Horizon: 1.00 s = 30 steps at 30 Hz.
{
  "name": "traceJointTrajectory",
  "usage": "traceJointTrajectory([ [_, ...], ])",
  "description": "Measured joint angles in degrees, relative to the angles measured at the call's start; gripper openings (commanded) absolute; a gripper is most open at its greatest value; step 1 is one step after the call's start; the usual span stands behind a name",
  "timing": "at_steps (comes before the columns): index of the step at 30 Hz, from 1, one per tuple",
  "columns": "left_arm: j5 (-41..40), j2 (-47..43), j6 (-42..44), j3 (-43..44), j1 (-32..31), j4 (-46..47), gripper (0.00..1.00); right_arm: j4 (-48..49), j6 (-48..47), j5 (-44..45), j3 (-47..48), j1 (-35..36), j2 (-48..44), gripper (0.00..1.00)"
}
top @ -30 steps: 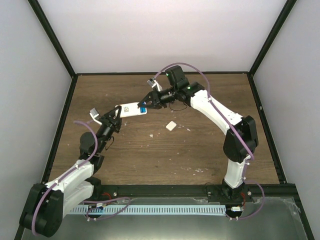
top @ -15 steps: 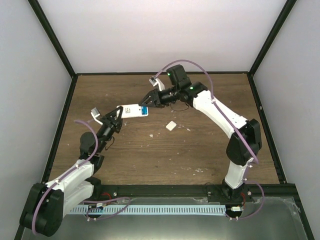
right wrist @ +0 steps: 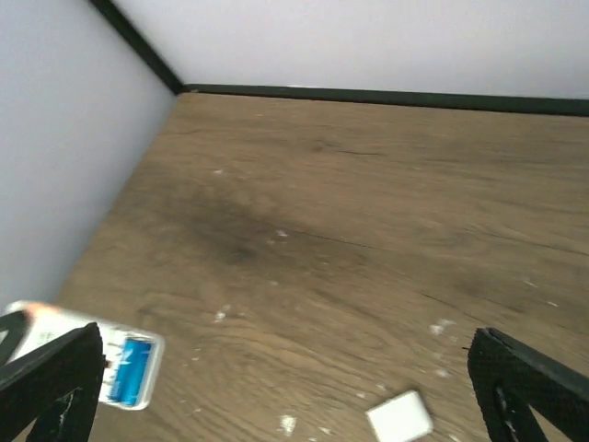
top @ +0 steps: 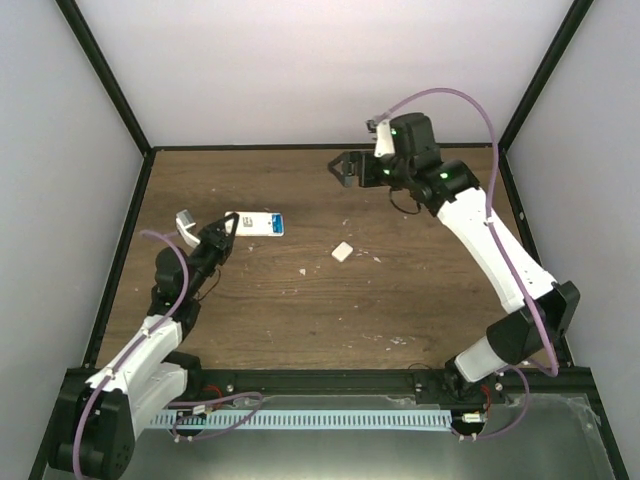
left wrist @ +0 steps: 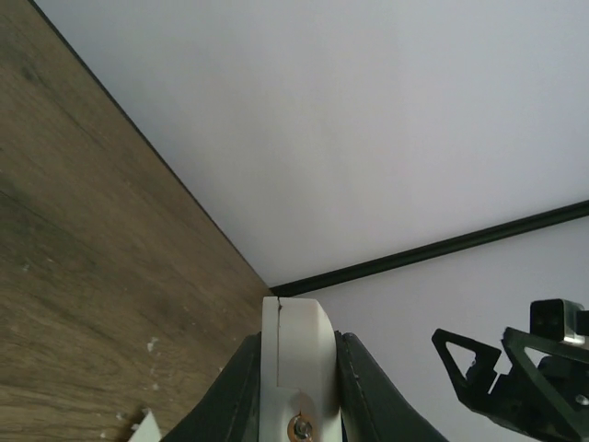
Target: Load the batteries into the remote control
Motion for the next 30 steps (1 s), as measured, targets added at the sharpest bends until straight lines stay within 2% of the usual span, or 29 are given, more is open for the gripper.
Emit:
traceJointTrajectory([
  [4, 1.1, 1.4, 3.2, 1.8, 0.7, -3.4, 0.00, 1.3, -1.9, 0.1, -5.1, -5.7, -0.9, 1.00],
  [8, 2.2, 3.7, 5.2, 3.3, 1.0, -5.9, 0.00, 2.4, -6.8, -0.7, -10.3, -8.2, 1.9, 1.00],
  [17, 8.2, 9.6, 4.9, 4.7, 1.1, -6.2, 0.00, 4.4, -22.0, 1.4, -20.9, -5.1, 7.2, 1.00],
  [25, 15.8, 15.1, 5.0, 7.3, 1.2, -6.0, 0.00, 7.6, -30.6, 3.9, -21.7, -2.2, 12.4, 1.00],
  [30, 16.8, 16.8, 5.6, 7.3, 1.2, -6.7, 0.00, 8.9, -33.2, 4.1, -21.7, -1.4, 15.6, 1.00],
])
